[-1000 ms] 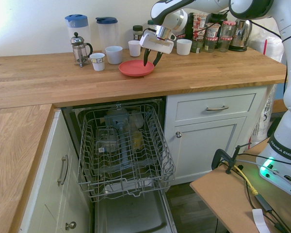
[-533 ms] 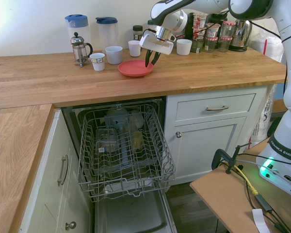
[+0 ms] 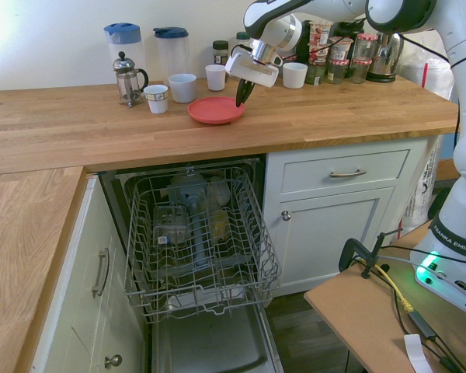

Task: Put the plate in the dishwasher

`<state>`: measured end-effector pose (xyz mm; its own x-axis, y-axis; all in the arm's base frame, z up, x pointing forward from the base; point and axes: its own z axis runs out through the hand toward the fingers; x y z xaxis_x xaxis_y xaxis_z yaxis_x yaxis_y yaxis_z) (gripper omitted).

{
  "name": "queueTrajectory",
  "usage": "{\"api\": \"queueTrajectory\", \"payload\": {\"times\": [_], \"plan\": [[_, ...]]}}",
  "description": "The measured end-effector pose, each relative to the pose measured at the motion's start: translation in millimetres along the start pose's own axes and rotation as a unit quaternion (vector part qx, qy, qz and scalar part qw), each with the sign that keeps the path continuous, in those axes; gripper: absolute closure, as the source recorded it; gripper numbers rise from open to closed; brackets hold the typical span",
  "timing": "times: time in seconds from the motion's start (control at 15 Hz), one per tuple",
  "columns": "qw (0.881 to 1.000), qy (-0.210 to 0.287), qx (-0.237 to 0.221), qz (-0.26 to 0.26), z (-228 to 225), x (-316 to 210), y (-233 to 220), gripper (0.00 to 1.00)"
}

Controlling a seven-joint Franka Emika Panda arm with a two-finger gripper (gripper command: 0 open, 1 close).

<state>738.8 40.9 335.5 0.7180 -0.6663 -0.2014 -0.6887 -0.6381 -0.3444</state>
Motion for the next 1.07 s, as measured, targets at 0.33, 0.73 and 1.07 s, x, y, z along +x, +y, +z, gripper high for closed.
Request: {"api": "queueTrajectory", "payload": {"times": [0.33,0.73,1.07], "plan": [[0.998,0.051,-0.002,-0.047,-58,-7,-12,1.00],[0.970,0.158,-0.042,-0.177,-143,-99,-77,1.00],[0.914,0.235,-0.089,-0.319,-158,-243,-128,1.00]]}}
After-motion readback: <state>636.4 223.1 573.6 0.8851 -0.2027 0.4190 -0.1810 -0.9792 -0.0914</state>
